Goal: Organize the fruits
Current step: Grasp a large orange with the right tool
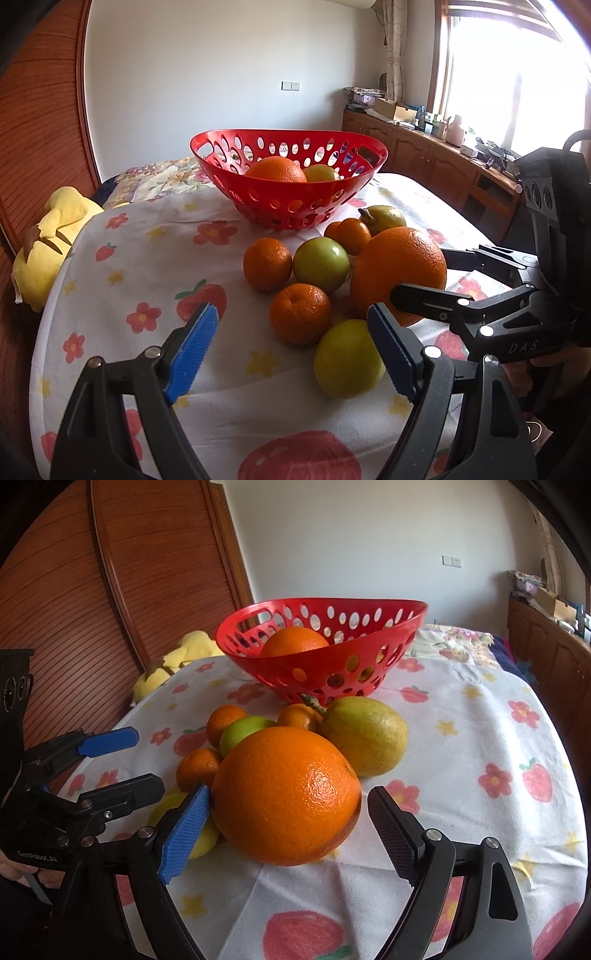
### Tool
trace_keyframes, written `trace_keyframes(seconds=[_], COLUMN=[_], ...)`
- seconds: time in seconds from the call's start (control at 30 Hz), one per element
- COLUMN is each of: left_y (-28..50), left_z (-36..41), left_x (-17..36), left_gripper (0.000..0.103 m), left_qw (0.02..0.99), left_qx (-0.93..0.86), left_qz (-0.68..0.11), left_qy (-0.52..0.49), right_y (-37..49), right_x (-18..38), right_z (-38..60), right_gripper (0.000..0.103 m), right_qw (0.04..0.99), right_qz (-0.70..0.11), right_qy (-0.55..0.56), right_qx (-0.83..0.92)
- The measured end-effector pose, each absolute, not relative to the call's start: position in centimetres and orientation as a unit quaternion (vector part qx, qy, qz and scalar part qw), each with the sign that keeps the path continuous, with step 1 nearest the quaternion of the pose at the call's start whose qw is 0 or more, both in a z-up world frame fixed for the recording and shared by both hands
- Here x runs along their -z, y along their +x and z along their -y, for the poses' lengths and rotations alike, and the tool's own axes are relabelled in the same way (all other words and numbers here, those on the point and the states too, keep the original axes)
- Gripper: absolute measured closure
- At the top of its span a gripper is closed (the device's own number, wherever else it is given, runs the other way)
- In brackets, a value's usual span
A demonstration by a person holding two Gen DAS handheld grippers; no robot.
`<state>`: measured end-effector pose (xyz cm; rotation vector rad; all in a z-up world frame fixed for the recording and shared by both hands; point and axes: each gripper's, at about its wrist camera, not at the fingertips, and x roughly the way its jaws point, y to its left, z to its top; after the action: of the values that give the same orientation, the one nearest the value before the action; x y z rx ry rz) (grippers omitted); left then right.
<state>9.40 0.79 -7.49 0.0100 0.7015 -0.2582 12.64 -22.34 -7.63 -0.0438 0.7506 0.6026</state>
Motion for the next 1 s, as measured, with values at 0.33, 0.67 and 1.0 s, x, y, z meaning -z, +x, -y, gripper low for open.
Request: trace_keyframes(seconds=[0.33,0.67,1.0], left_y=[9.0,8.7,8.4], left_z=[-0.6,0.6,1.5], left_x=[8.3,8.9,9.0], left_gripper=[0.019,0.019,0.019], left_qw=[0.928,0.924,0.919], left_qx=[0.13,0.142,0.161], left_qz=[-0.35,-0.354,-0.359], left_qy=[0.003,0.008,0.012], right_y=[12.6,12.3,11.1], right_x=[8.2,8.1,7.7], right_z=[21.8,22.2,24.5], right_gripper=[0.014,0.016,0.016], right_qw=[0.883,0.884,0.89], right_qz=[-0.367,-0.363,-0.36], right_qy=[-0.028,-0.029,-0.031], right_qx=[-0.291,-0.293,-0.277])
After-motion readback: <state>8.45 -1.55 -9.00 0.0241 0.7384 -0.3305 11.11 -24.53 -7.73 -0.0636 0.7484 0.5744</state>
